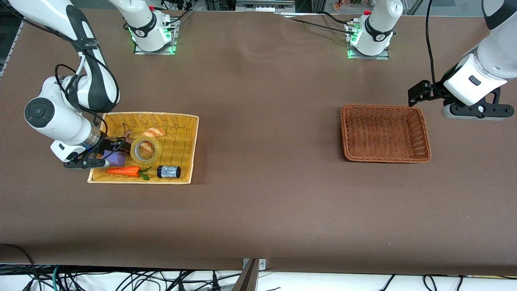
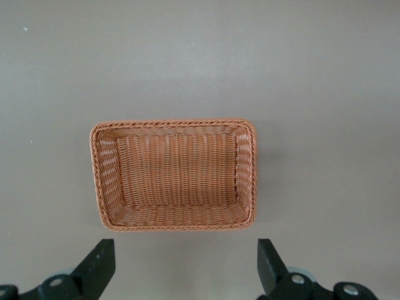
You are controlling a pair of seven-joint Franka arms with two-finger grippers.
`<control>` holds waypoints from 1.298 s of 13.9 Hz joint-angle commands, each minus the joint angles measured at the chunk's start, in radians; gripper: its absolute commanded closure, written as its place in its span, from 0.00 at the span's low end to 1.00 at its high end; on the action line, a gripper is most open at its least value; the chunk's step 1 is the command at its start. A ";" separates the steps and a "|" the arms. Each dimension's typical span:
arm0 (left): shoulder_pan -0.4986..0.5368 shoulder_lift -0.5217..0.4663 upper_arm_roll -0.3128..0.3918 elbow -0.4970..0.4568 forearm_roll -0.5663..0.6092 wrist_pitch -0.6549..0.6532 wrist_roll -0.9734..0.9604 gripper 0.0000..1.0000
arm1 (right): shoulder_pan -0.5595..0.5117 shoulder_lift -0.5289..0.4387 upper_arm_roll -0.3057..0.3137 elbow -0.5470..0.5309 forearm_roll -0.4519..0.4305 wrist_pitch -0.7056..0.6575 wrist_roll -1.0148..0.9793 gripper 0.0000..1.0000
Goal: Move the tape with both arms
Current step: 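Move the right gripper over the clear tape roll in the yellow tray, then lower the right gripper and grasp the tape roll's rim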
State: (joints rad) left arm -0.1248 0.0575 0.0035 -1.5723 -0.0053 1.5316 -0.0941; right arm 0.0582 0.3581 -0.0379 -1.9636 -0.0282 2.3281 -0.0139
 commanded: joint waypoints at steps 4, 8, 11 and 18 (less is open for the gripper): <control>-0.003 0.005 0.000 0.026 0.007 -0.022 0.013 0.00 | 0.018 0.078 0.006 -0.001 0.011 0.077 0.020 0.00; -0.003 0.005 0.000 0.026 0.007 -0.022 0.013 0.00 | 0.026 0.091 0.006 -0.011 0.011 0.091 0.022 0.00; -0.003 0.004 -0.013 0.026 0.007 -0.022 0.011 0.00 | 0.031 0.090 0.009 -0.053 0.011 0.113 0.023 0.08; -0.001 0.002 -0.011 0.026 0.007 -0.024 0.011 0.00 | 0.031 0.073 0.035 -0.092 0.013 0.088 0.012 0.96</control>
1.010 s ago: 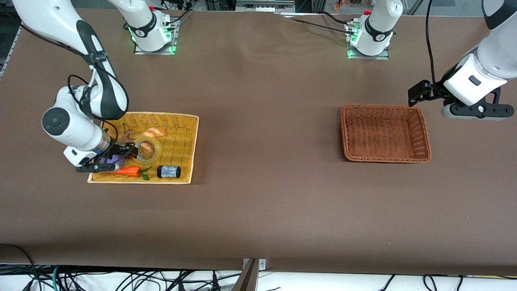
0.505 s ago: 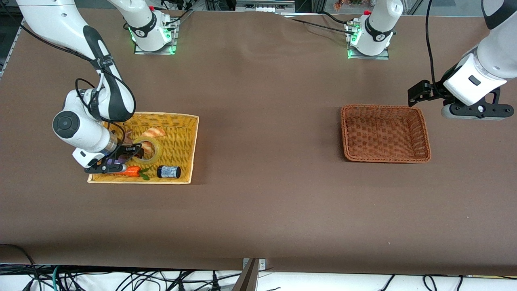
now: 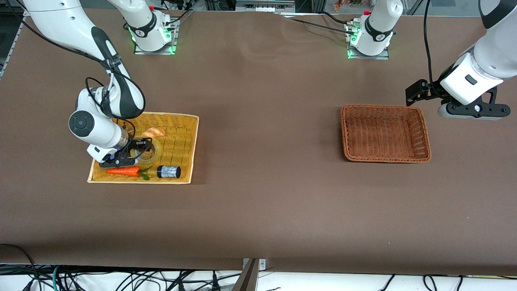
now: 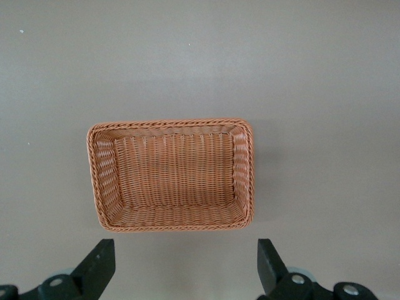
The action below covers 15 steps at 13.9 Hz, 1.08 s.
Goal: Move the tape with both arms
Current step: 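Lower the right gripper and grasp the tape roll's rim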
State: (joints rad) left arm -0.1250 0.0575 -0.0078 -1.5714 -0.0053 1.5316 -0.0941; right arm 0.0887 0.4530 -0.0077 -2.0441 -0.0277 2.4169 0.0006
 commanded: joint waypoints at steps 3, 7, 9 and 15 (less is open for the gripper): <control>0.002 0.002 0.000 0.025 0.007 -0.024 0.013 0.00 | 0.000 -0.020 0.005 0.051 0.009 -0.091 -0.010 1.00; 0.002 0.002 0.000 0.025 0.007 -0.024 0.013 0.00 | 0.000 -0.030 0.018 0.180 0.011 -0.269 -0.007 1.00; 0.002 0.002 0.000 0.025 0.007 -0.024 0.013 0.00 | 0.000 -0.051 0.052 0.223 0.012 -0.327 0.004 1.00; 0.004 0.002 0.000 0.024 0.007 -0.024 0.013 0.00 | 0.008 -0.068 0.286 0.303 0.017 -0.361 0.374 1.00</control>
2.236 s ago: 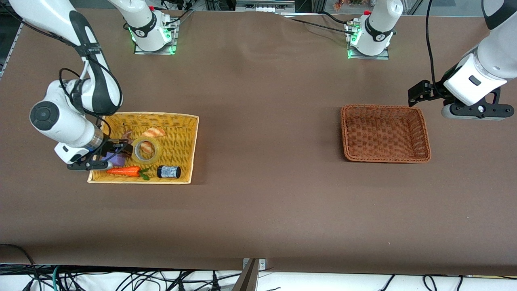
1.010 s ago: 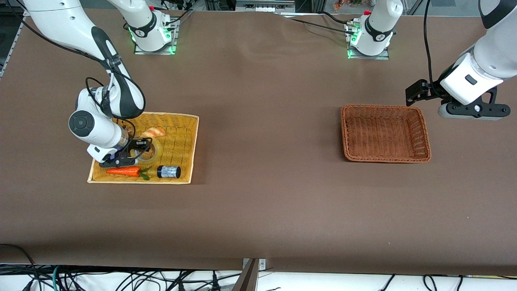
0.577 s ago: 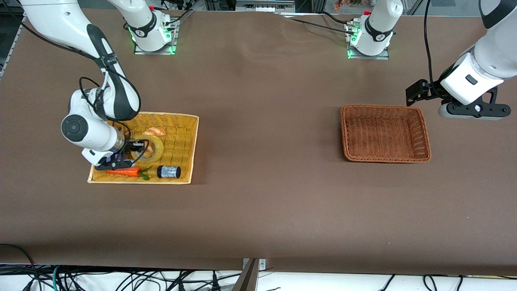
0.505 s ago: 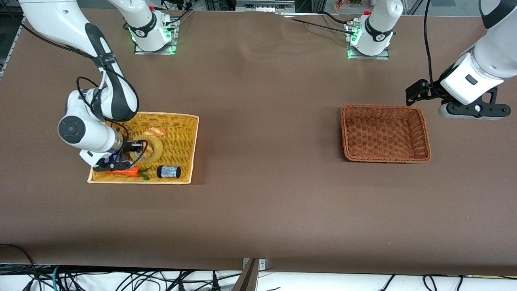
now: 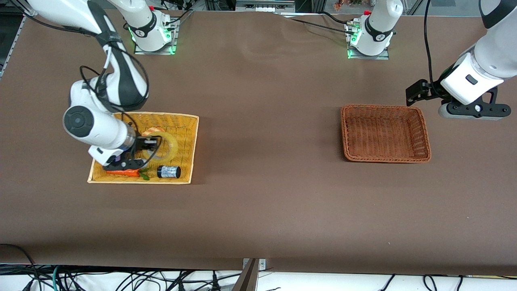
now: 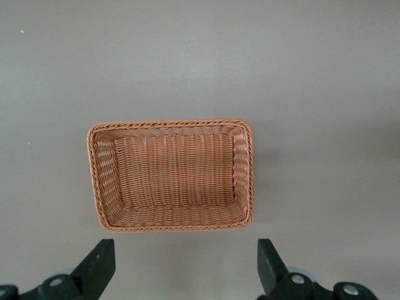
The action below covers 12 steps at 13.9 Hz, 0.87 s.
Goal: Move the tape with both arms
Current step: 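Lift the tape roll with the right gripper toward the table middle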
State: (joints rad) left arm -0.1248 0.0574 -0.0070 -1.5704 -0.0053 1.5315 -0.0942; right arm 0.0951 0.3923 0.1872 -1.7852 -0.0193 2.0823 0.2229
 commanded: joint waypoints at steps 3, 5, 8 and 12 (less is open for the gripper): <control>0.005 0.002 -0.001 0.024 0.007 -0.024 0.013 0.00 | 0.127 0.040 0.140 0.104 -0.010 -0.007 0.428 1.00; 0.005 0.002 -0.001 0.023 0.007 -0.024 0.013 0.00 | 0.196 0.092 0.138 0.156 -0.036 0.031 0.522 1.00; 0.008 0.004 -0.001 0.024 0.007 -0.024 0.013 0.00 | 0.316 0.195 0.136 0.190 -0.160 0.155 0.738 1.00; 0.008 0.005 -0.001 0.024 0.007 -0.020 0.013 0.00 | 0.420 0.364 0.135 0.268 -0.364 0.285 0.994 1.00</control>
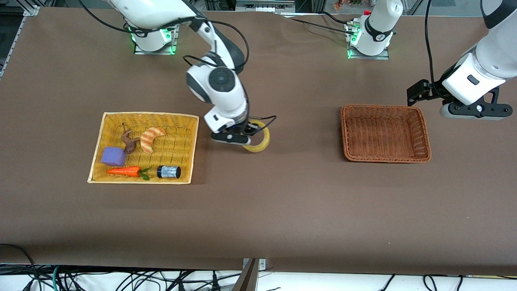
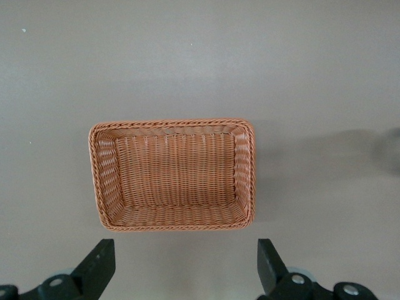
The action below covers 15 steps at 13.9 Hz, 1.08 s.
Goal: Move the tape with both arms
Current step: 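Lift the tape roll with the right gripper toward the table middle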
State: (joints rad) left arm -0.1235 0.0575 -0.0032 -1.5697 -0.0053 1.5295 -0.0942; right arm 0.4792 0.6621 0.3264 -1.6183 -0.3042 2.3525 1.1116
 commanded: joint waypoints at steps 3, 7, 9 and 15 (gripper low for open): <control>0.010 0.010 0.000 0.023 0.007 -0.019 0.013 0.00 | 0.064 0.143 -0.004 0.129 -0.131 0.016 0.168 1.00; 0.008 0.008 -0.003 0.022 0.007 -0.020 0.013 0.00 | 0.064 0.168 -0.004 0.129 -0.131 0.037 0.171 0.34; 0.008 -0.001 -0.003 0.013 0.007 -0.020 0.011 0.00 | 0.067 0.172 -0.004 0.129 -0.134 0.037 0.168 0.13; -0.004 -0.013 -0.006 -0.007 -0.022 -0.017 0.028 0.00 | -0.013 0.038 -0.003 0.129 -0.150 -0.059 0.070 0.00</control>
State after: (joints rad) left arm -0.1245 0.0546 -0.0083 -1.5707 -0.0133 1.5253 -0.0920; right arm 0.5255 0.7837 0.3134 -1.4751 -0.4430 2.3675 1.2417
